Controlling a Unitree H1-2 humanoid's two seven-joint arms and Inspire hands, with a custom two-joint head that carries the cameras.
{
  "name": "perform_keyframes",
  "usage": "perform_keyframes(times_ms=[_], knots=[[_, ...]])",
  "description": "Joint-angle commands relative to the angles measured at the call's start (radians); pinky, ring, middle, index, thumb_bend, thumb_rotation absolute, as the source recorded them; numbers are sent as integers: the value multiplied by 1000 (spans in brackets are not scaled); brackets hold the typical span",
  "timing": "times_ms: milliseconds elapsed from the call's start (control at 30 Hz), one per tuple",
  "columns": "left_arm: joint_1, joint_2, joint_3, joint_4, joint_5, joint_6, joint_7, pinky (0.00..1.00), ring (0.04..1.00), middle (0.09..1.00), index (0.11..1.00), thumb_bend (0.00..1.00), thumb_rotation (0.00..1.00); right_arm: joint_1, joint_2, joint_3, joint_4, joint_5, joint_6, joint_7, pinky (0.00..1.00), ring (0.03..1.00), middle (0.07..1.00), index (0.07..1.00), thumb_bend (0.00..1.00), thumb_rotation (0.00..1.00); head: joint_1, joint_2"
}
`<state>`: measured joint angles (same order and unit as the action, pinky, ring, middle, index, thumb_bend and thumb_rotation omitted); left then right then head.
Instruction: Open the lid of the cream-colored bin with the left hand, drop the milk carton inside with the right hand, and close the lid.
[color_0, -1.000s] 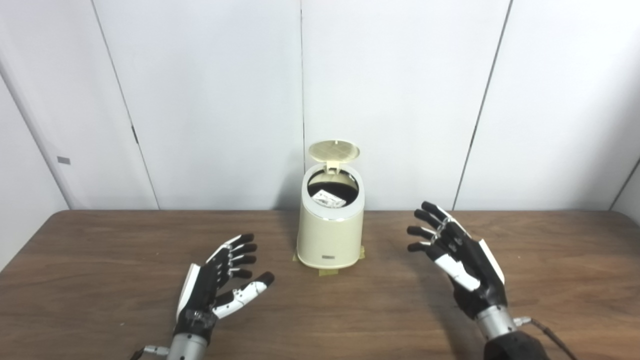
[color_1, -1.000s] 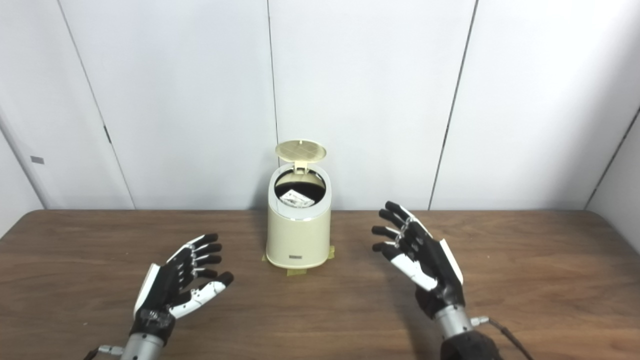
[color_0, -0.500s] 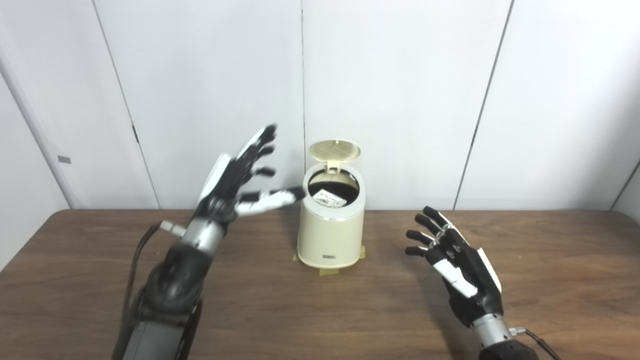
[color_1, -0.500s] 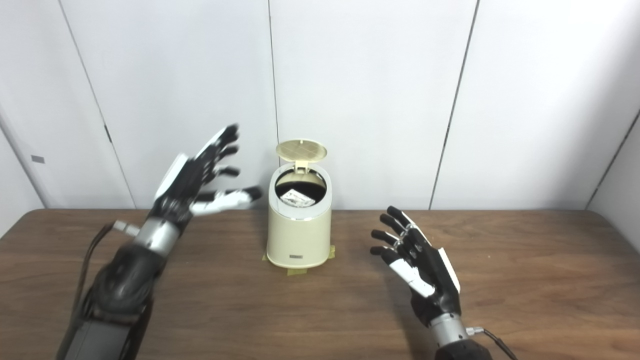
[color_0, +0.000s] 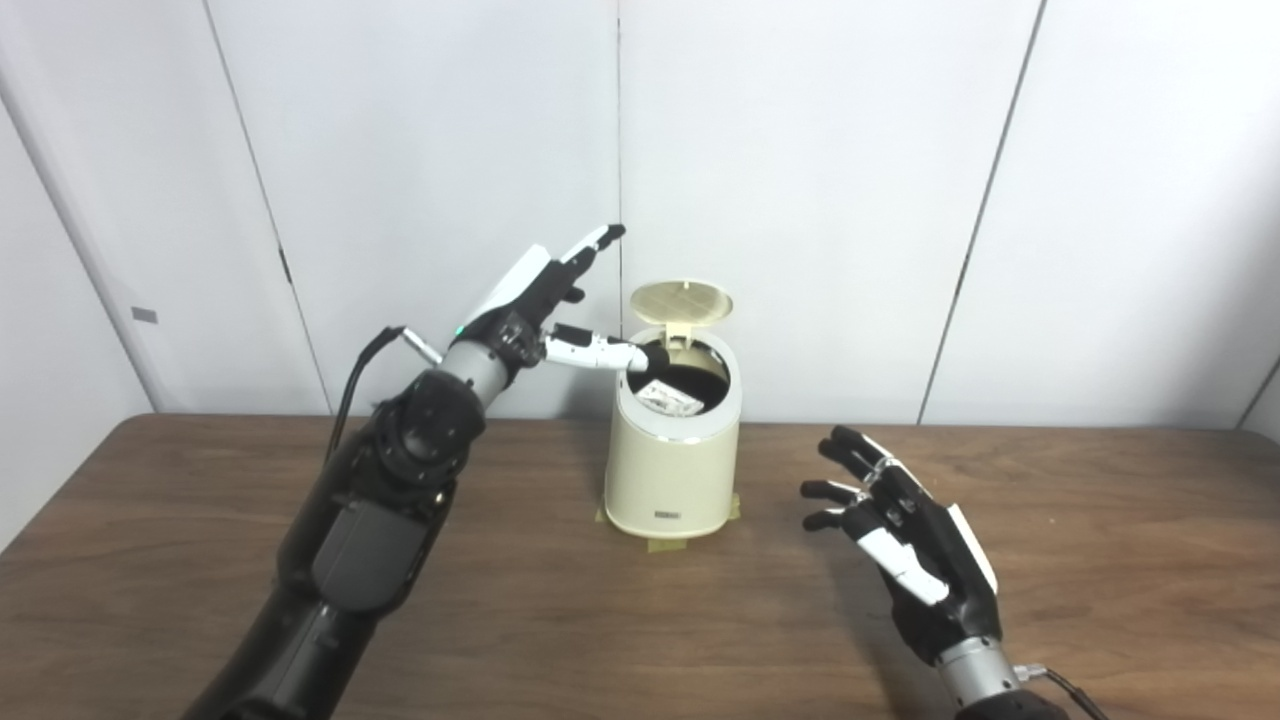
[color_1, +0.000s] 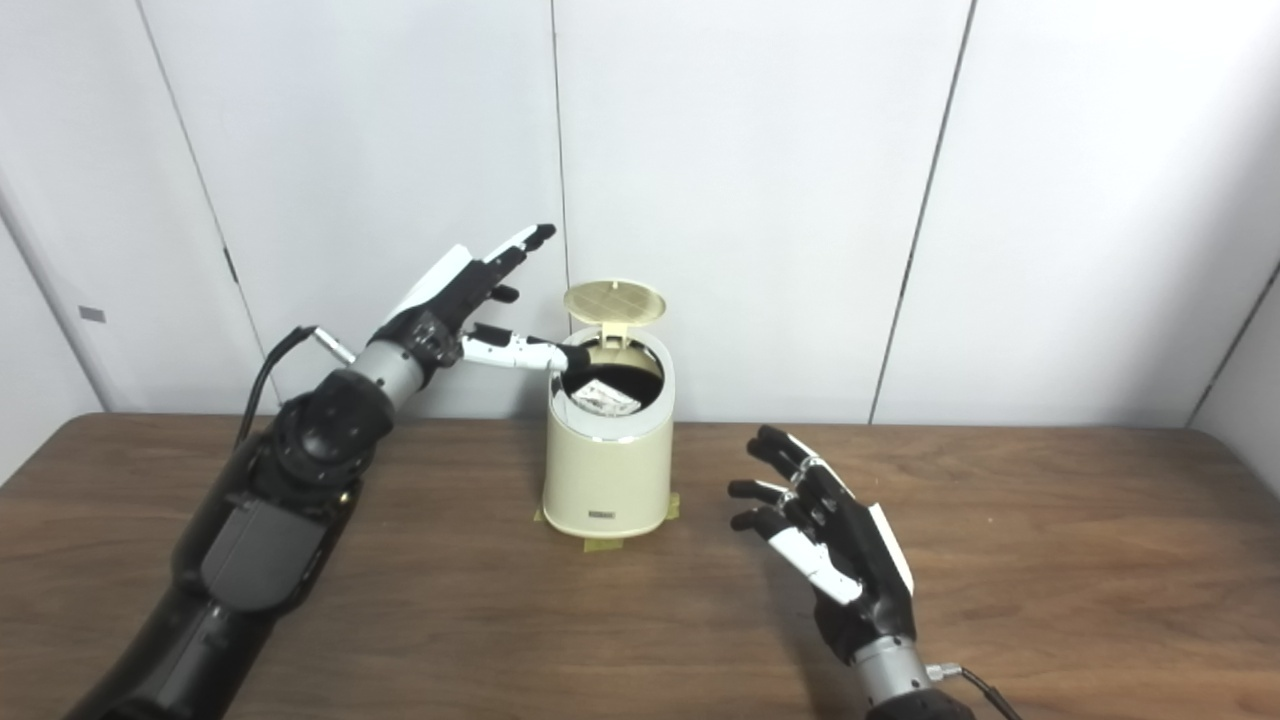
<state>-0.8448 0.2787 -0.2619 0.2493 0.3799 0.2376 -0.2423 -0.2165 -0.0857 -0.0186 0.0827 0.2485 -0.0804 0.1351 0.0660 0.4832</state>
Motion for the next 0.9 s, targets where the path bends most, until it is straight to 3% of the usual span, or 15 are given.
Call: perform_keyframes(times_ms=[0,167,233,300,633,867], knots=[[-78,13,-18,-2,36,-57,5,864,977,979,951,952,365,-27,-4,3,-36,-19,-33,12,502,636,793,782,694,463,-1,1],[-96,32,-78,15,115,-94,-8,799,946,920,879,944,357,-23,0,4,-53,-28,-8,10,508,618,785,769,711,475,-2,2],[-97,39,-92,10,132,-99,-23,817,960,906,864,945,345,-23,0,7,-53,-33,-6,11,513,614,783,765,719,483,-3,2],[-96,48,-104,-1,148,-110,-43,953,990,885,841,955,341,-25,-2,10,-48,-38,-8,15,508,615,790,771,714,500,-3,2],[-84,64,-95,-48,134,-144,-121,1000,1000,863,817,1000,373,-32,14,10,-37,-37,6,16,490,617,784,771,733,497,-8,5],[-74,87,-96,-76,154,-163,-154,1000,1000,862,826,969,373,-33,25,8,-42,-35,17,13,476,608,778,760,748,482,-14,12]])
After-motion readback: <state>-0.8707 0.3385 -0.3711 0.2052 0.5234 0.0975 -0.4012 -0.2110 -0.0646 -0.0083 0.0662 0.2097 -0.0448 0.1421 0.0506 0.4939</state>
